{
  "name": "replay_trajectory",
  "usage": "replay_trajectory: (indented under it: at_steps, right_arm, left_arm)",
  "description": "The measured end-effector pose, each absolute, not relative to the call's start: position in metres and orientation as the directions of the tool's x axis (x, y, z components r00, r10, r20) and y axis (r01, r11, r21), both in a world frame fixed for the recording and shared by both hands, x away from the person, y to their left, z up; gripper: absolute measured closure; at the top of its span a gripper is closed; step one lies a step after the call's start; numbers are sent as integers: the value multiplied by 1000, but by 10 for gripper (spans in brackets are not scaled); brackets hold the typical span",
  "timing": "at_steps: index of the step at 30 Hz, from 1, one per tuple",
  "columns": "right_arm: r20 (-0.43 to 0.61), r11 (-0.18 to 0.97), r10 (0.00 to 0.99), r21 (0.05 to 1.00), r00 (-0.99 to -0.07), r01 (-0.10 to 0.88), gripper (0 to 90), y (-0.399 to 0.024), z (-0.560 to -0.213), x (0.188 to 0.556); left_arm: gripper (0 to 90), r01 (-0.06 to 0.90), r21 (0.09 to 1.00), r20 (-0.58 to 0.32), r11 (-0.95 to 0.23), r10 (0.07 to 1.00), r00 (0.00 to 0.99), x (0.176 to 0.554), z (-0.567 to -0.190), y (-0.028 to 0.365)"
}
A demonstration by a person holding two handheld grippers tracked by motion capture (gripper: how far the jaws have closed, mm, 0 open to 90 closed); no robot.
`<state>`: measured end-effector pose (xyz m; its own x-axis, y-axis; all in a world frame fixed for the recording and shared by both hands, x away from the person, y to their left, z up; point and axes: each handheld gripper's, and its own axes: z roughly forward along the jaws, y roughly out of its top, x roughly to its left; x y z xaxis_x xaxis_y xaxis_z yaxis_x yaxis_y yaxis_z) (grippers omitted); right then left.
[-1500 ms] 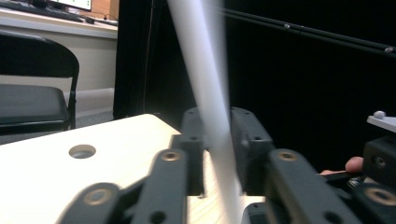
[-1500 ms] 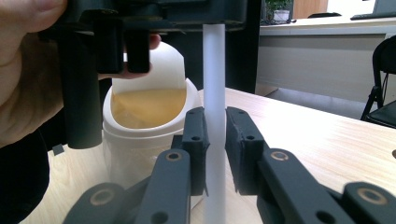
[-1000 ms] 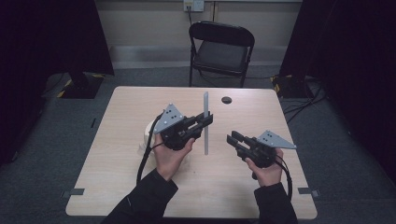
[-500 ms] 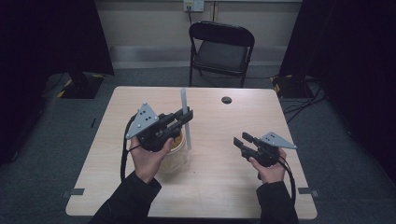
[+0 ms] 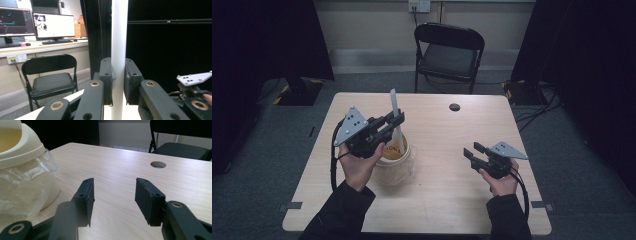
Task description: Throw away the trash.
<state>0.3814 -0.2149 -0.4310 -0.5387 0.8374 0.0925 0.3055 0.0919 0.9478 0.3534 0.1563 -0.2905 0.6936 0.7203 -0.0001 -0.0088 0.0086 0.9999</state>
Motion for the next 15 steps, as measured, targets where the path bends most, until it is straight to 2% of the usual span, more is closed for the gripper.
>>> replay_trajectory:
  at_steps: [15]
  right_arm:
    - [76, 115, 840, 943, -537, 313, 496, -214, -433, 382]
  left_arm:
    - [790, 44, 999, -11, -24, 740, 673, 366, -323, 160]
